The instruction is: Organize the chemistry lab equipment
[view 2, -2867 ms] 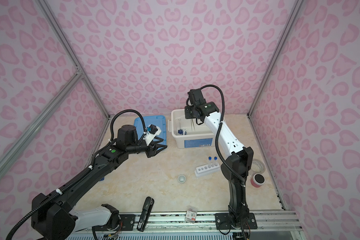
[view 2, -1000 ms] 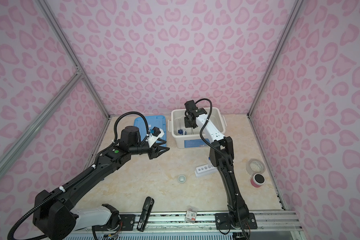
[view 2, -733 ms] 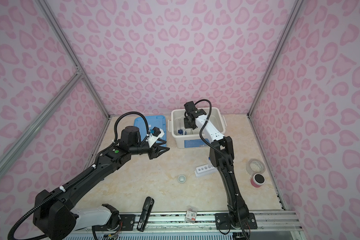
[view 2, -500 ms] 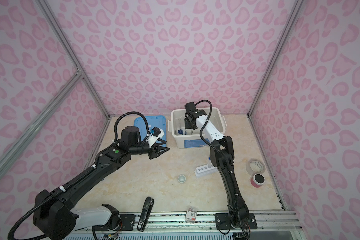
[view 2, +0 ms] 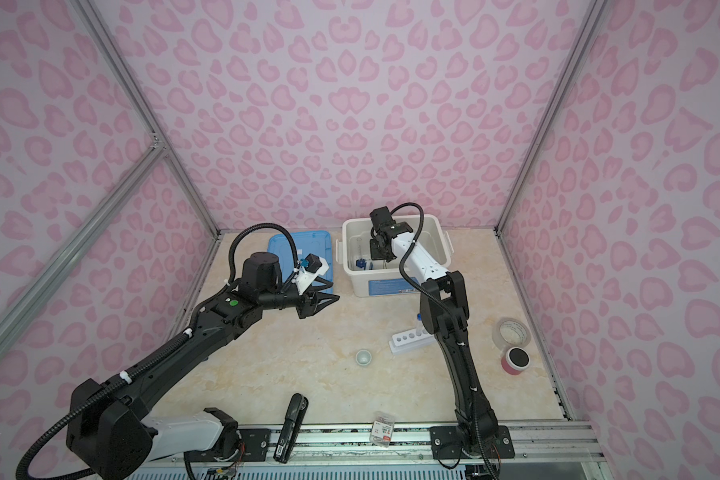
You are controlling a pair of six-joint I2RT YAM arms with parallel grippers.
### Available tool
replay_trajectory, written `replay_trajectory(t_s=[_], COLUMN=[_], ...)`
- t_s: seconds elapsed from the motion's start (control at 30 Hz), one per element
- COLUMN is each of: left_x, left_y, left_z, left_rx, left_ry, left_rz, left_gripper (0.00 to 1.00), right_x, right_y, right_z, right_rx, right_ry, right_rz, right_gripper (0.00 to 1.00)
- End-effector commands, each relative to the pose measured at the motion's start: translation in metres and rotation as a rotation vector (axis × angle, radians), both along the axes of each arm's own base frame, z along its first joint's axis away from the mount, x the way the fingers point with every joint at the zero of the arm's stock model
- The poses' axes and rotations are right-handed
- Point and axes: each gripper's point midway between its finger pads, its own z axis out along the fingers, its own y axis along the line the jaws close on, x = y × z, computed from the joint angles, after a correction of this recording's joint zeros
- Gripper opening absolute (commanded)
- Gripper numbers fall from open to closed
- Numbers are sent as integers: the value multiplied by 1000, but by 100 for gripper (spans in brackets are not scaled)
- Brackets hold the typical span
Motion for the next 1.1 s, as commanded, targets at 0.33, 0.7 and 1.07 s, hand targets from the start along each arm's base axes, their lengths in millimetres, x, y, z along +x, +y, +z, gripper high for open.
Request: replay_trajectory(t_s=[0.33, 0.7, 1.07], left_x=[3, 3, 4], left_y=[-3, -3, -4], left_z=[3, 3, 2], left_rx=[-16, -15, -16], left_ry=[-22, -19, -14], left_rz=[-9, -9, -10], left_gripper=[49, 49, 49], right_x=[2, 4, 5], right_y=[-5, -6, -6], right_z=[-23, -34, -44], right_rx=[-22, -20, -15], right_ry=[24, 35, 50], right_rz=[-19, -26, -30], right_gripper=[0, 0, 0])
